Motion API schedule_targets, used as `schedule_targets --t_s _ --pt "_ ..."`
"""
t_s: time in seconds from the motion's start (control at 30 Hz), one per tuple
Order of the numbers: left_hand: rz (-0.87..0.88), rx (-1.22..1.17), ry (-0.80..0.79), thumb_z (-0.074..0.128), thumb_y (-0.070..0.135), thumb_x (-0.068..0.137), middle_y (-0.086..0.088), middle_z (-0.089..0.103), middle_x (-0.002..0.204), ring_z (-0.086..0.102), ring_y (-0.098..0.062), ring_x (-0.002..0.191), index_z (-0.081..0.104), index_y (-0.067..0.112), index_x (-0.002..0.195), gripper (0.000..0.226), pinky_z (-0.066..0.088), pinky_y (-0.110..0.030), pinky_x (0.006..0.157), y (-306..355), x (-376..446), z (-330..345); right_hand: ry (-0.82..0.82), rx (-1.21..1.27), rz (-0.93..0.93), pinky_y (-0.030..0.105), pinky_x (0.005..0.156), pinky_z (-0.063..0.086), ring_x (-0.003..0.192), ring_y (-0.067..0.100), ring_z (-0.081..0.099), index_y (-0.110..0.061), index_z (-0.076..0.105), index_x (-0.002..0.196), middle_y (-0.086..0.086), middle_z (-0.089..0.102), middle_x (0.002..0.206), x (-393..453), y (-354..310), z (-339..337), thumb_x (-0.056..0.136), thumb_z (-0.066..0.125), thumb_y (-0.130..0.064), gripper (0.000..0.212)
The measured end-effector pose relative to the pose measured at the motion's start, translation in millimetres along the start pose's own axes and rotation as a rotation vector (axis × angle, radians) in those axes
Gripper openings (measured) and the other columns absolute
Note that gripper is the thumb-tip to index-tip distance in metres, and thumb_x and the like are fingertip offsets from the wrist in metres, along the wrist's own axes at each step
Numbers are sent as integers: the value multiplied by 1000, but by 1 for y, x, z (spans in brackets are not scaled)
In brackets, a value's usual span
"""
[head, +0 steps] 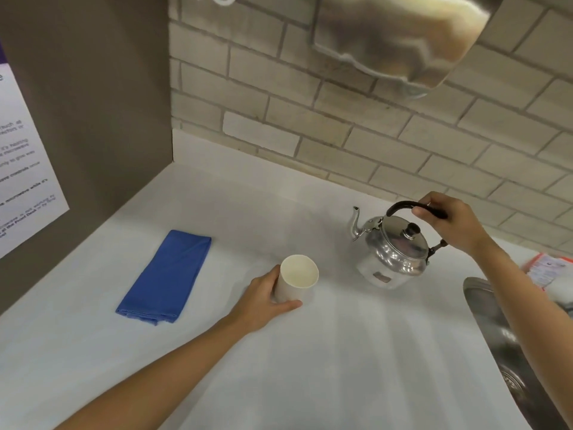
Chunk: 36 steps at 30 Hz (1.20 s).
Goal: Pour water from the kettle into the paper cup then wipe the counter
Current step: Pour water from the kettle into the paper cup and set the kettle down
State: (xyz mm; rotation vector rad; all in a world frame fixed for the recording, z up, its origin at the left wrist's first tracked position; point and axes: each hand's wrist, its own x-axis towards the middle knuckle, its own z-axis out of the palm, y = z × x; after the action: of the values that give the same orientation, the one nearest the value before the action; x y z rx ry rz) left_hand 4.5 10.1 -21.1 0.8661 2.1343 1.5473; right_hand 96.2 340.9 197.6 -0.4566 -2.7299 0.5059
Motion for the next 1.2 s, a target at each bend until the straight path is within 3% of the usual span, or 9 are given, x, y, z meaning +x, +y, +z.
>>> schedule_targets --t_s 0.17,0.27,0.4,0.6,0.67,0.77,0.9,1.03,1.2 --pt "0 3 2 81 50 69 12 67 114 62 -8 105 50 31 126 67 53 -40 92 1 -1 -1 -16 156 -75 12 53 36 50 12 44 -29 72 90 5 62 60 -18 -41 -16 85 71 -37 9" --pt "4 1 -11 80 50 70 11 67 114 63 -10 106 50 30 126 67 53 -41 92 1 -1 -2 -55 219 -122 22 68 49 69 28 65 -33 77 96 8 76 78 -28 -65 -20 77 75 -38 20" --pt "13 32 3 79 53 70 8 63 117 60 -13 109 50 28 127 68 51 -41 94 -1 -2 -1 -114 213 -142 24 83 55 86 10 74 -44 77 90 -17 78 91 -36 -91 -21 67 76 -52 24" --pt "47 101 8 75 57 71 17 52 114 53 -19 120 44 27 135 77 42 -43 107 -4 0 2 -213 21 -169 32 74 59 75 4 72 -57 72 92 -32 73 85 -47 -112 -15 66 70 -66 28" --pt "47 118 7 73 60 72 15 53 128 45 -19 131 40 28 140 83 36 -42 113 -7 1 3 -227 -50 -205 30 70 57 75 -4 69 -61 70 94 -40 69 87 -49 -119 -11 67 66 -70 28" --pt "74 218 20 69 65 74 4 36 156 22 -16 148 30 26 148 92 15 -36 123 -11 2 5 -253 -115 -240 32 73 57 82 -7 68 -58 70 99 -41 69 93 -48 -128 -6 69 60 -74 35" --pt "159 416 74 58 71 78 2 29 159 10 -8 150 26 19 150 95 0 -33 124 -11 2 7 -276 -177 -258 31 73 56 83 -4 68 -56 71 99 -39 69 93 -46 -135 0 69 53 -77 41" --pt "91 648 45 38 78 82 2 11 164 -3 -11 151 12 17 154 98 -10 -41 122 -7 0 8 -287 -205 -269 28 74 56 86 -6 67 -56 71 98 -42 68 92 -44 -139 2 69 53 -76 40" --pt "23 748 -2 24 77 86 0 -1 165 -11 -13 151 4 14 155 96 -12 -46 121 -5 -7 9 -307 -212 -295 31 73 57 86 -5 68 -58 68 101 -49 62 99 -43 -143 2 72 55 -74 36"
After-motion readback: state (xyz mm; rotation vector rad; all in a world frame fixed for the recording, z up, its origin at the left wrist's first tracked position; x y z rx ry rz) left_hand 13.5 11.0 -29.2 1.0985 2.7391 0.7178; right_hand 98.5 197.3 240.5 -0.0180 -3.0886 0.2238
